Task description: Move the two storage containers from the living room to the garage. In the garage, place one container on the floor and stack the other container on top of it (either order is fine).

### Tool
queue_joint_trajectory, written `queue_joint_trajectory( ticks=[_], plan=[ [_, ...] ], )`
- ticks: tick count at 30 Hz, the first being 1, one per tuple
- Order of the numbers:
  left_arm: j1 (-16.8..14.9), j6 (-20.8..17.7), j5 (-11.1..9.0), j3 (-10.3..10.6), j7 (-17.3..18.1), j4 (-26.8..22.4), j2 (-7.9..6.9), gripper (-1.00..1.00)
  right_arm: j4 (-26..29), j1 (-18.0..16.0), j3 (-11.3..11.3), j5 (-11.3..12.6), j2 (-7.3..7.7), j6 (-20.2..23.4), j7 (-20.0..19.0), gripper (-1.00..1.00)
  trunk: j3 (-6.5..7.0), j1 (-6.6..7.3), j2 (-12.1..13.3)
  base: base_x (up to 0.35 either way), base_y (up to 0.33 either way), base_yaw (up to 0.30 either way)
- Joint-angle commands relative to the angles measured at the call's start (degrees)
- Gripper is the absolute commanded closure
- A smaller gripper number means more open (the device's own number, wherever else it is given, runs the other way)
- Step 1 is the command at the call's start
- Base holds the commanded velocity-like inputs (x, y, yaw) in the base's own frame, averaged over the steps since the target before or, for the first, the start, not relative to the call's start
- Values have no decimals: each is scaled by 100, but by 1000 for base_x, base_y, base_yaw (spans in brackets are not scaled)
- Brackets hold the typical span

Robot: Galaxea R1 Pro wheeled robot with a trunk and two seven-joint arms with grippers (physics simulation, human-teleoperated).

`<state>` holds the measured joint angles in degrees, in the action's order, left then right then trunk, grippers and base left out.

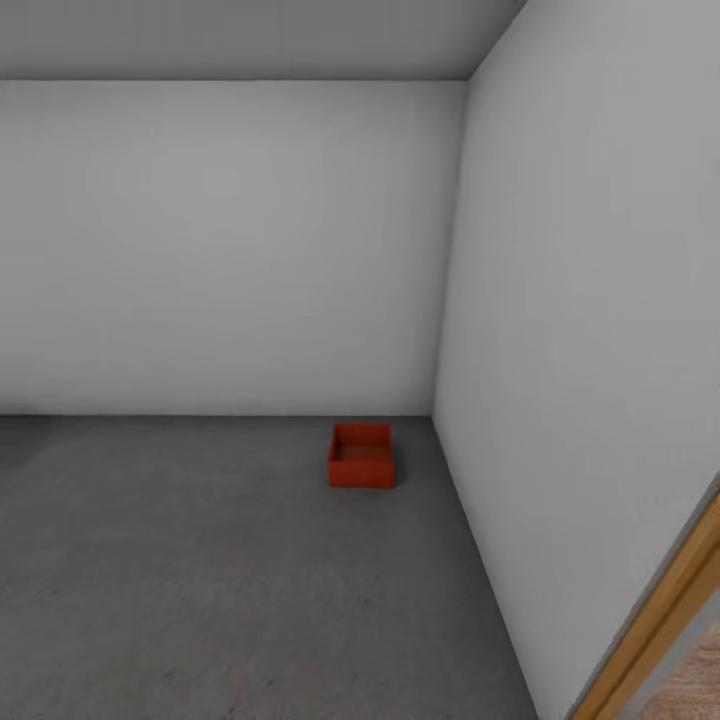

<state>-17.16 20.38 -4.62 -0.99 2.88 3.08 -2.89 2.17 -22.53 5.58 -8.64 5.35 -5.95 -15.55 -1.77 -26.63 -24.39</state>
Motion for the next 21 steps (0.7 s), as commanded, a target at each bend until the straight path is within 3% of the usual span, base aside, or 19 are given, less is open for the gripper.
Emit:
queue_joint_trajectory(
  ticks=[1, 21],
  plan=[
    [-12, 38, -48, -6, 29, 26, -1, -100, -6, -6, 49, -59, 1, -21, -18, -100, -13, -3, -13, -30, 0, -87],
    [-8, 37, -48, -6, 31, 26, -1, -100, -6, -6, 49, -59, 1, -21, -18, -100, -13, -3, -13, -2, 0, -255]
  ],
)
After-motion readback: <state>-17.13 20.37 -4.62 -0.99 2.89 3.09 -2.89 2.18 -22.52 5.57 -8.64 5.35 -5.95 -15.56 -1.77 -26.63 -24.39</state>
